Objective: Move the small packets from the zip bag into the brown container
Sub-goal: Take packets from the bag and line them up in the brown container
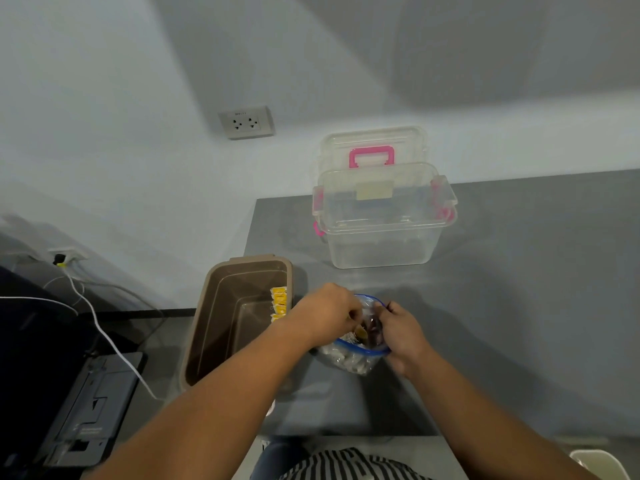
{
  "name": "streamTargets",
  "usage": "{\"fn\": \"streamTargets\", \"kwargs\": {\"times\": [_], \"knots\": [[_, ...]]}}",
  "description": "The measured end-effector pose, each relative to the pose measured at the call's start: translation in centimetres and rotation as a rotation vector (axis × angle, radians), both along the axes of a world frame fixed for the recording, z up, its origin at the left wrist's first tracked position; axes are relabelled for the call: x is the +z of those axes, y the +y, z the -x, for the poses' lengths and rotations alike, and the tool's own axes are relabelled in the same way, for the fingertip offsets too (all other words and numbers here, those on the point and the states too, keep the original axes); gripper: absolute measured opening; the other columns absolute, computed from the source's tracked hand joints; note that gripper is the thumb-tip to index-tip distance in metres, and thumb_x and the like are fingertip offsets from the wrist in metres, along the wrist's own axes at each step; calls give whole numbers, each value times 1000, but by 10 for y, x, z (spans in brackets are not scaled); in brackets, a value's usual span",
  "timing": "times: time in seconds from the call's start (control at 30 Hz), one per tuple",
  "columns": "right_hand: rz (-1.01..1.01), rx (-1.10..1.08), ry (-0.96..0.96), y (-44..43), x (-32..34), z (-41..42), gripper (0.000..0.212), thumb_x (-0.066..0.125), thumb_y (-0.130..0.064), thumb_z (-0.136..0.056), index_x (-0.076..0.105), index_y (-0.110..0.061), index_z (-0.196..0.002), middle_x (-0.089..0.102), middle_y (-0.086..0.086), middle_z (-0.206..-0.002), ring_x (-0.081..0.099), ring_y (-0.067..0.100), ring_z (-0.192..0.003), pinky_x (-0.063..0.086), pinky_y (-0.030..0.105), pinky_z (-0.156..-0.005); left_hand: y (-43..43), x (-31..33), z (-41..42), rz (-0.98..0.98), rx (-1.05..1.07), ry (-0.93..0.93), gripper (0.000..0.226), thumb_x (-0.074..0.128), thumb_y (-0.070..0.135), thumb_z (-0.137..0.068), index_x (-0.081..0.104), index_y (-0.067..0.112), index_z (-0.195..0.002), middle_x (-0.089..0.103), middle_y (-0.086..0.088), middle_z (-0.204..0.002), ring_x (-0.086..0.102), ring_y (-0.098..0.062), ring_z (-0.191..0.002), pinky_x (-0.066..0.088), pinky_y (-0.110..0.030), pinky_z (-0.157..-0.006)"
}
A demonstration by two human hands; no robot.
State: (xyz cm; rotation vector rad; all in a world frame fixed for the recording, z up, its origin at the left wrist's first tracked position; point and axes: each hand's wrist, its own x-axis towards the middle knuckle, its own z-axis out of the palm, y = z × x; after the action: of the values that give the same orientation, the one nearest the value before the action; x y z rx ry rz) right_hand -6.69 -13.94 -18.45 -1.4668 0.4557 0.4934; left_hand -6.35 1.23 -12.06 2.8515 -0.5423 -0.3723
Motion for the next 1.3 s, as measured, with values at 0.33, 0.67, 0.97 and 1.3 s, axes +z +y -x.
{"fn": "streamTargets", "kwargs": {"times": [0.33, 0.67, 0.97, 1.3], "knots": [[-3, -24, 29, 3, -2, -5, 18, 52, -18, -103, 62, -3, -99, 65, 30, -89, 59, 33, -80, 55, 52, -79, 16, 10, 4, 234, 172, -35, 19, 67, 19, -88, 72, 22, -106, 68, 12, -82, 61, -3, -72, 56, -29, -77], [-28, -40, 20, 6, -2, -2, 17, 50, -14, -105, 58, -7, -92, 57, 7, -64, 49, 11, -41, 41, 21, -40, 17, 10, 10, 24, 110, -18, 18, 59, 34, -95, 74, 24, -97, 70, 4, -92, 64, -13, -81, 56, -34, -76], [-17, -40, 16, 10, 1, -1, 17, 48, -14, -105, 62, -6, -99, 73, 17, -93, 72, 29, -81, 59, 37, -68, 9, 10, 5, -115, 123, 25, 28, 47, 23, -101, 63, 31, -122, 69, -2, -106, 65, -19, -88, 57, -36, -79], [-16, -52, 27, 9, 2, -2, 16, 50, -11, -103, 61, -6, -93, 69, 17, -88, 66, 28, -77, 57, 44, -74, -1, 5, 6, -238, -4, -20, 42, 65, 38, -92, 58, 30, -132, 55, -2, -124, 58, -24, -111, 53, -40, -84]]}}
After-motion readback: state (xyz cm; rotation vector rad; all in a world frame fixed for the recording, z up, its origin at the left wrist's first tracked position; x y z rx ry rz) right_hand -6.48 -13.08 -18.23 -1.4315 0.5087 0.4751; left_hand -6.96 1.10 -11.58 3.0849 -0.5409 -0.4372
